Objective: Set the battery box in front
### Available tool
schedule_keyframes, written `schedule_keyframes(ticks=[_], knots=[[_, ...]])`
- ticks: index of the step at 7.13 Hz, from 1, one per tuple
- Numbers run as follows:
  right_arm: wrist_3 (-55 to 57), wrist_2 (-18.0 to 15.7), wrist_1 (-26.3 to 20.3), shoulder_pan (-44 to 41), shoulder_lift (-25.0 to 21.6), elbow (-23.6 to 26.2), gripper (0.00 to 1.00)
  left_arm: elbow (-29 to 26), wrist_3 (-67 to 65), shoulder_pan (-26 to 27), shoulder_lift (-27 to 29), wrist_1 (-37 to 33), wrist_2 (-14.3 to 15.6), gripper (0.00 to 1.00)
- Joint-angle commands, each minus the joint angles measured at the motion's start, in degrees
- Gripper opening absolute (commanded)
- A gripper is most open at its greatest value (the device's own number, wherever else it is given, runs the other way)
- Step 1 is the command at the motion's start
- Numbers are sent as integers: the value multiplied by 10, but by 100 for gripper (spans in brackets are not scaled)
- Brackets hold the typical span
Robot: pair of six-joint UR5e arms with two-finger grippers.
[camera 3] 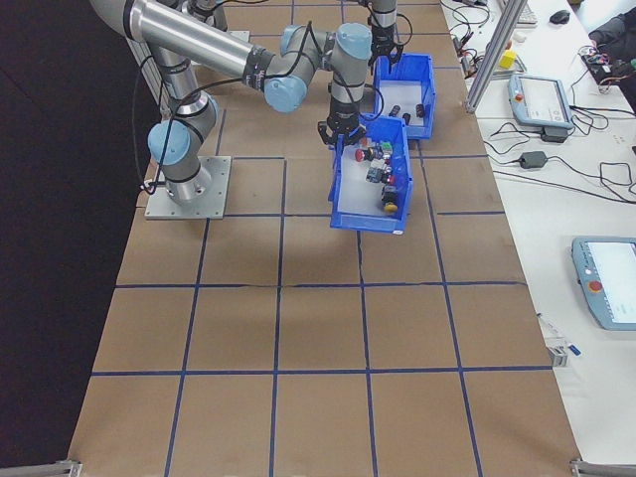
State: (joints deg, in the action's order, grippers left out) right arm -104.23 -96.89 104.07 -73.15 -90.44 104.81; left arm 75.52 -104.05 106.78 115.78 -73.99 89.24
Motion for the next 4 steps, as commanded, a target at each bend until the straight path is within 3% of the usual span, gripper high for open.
schedule_keyframes(ticks=[1,2,4], knots=[[2,0,0,-2,-17,17,5,8,209,-32,-94,-108,38,98],[5,0,0,-10,-31,29,5,22,361,-42,-133,-150,45,98],[53,0,0,-47,-58,67,5,35,499,-96,-210,-250,45,98]])
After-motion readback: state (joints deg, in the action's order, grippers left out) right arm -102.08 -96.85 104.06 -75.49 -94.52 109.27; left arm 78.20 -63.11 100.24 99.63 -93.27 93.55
